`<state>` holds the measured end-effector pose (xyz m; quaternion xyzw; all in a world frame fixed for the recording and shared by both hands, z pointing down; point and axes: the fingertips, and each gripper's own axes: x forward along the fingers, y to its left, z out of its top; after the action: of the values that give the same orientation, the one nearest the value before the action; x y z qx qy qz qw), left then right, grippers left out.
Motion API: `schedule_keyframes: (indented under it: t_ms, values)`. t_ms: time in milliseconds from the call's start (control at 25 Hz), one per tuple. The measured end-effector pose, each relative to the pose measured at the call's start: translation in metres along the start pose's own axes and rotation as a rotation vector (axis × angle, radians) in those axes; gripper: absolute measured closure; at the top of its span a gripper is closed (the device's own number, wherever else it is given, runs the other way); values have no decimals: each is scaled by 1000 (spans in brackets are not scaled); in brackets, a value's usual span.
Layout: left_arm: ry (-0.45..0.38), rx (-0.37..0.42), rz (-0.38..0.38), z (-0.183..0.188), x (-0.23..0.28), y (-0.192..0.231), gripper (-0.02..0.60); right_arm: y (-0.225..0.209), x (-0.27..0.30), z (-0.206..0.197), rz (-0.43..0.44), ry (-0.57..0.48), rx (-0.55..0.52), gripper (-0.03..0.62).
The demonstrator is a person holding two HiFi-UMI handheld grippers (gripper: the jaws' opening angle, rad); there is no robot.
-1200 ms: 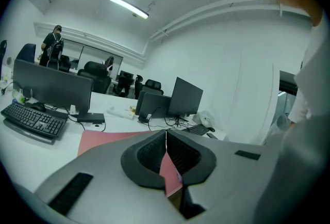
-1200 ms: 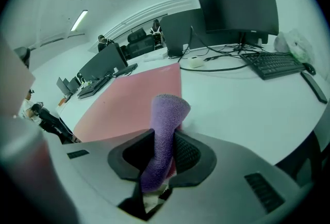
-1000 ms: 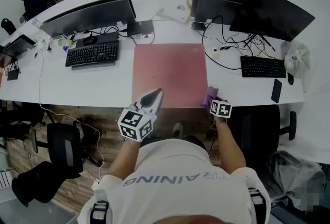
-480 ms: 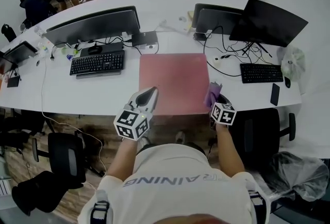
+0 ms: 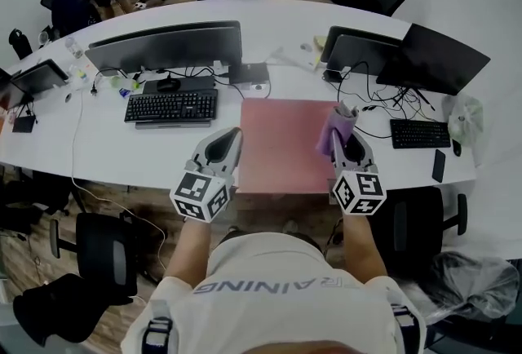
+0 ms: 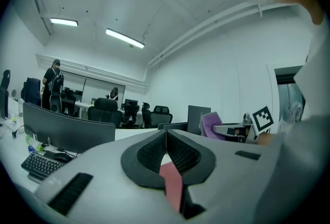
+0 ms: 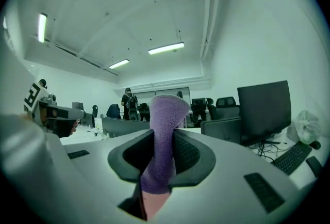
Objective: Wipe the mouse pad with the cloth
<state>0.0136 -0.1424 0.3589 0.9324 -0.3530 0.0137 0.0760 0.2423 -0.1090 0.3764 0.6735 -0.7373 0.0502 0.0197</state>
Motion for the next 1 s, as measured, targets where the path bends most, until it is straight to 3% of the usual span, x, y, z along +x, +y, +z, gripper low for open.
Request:
schedule_keyframes:
  t_ms: [320, 1000]
  values:
    - [-22, 8, 14, 14, -19, 35, 549, 58, 3, 49, 30, -108, -70, 490]
    - [-17, -3, -6, 10, 0, 30, 549, 44, 9, 54, 27, -106, -83, 490]
